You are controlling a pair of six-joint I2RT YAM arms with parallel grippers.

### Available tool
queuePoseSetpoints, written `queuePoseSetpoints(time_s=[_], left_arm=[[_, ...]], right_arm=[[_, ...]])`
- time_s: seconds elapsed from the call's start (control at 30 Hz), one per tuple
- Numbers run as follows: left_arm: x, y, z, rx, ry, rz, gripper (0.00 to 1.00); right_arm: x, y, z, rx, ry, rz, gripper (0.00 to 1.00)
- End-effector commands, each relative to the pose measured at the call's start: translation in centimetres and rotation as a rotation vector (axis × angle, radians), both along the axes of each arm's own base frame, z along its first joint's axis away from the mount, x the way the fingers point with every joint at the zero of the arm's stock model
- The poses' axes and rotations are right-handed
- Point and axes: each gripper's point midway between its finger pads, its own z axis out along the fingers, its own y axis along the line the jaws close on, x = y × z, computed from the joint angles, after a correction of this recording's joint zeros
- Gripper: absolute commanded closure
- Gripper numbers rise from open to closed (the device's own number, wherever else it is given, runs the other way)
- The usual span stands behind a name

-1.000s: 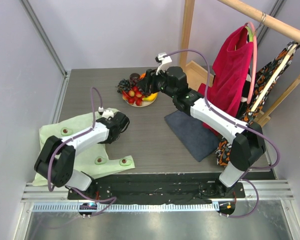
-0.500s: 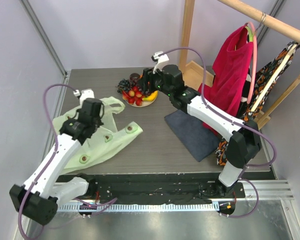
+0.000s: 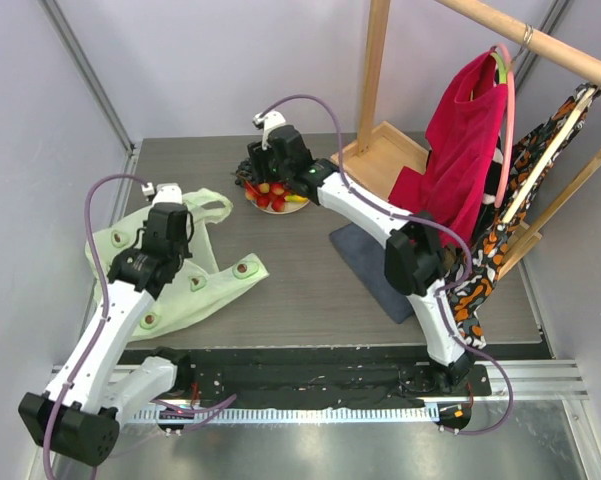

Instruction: Place the fruits into the plastic bag

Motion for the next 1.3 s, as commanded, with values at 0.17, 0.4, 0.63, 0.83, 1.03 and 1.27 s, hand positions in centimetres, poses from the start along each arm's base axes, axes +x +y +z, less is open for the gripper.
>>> queuePoseSetpoints(time_s=[0.17,0.4,0.63,0.83,1.03,1.27], left_arm=[[0.0,-0.3,1.0,-0.041,-0.131,-0.039,1.00],[0.3,-1.6,0.0,-0.083,-0.093,-0.088,1.00],[0.4,-1.9,-0.1,-0.092,-0.092,-0.102,1.00],[0.4,-2.1,0.0,-0.098,-0.093,-0.109,1.00],[0.5,-2.2,-0.2,-0.100,-0.087,-0.112,1.00],[0.5,-2.2,-0.3,-0.097,-0.080,-0.113,1.00]], right_arm=[[3.5,1.0,0.0,-0.071,-0.091,-0.084,0.46],[5.3,1.6,-1.1,-0.086,-0.136,-0.108,0.55],[6.7,1.7,-0.7,-0.088,-0.183,-0.117,0.59],[7.0,2.1,-1.6,-0.076,-0.173,-0.095,0.62],[7.2,2.6,-2.0,-0.055,-0.176,-0.079,0.64],[7.6,2.7,-1.9,-0.052,-0.194,-0.079,0.66]])
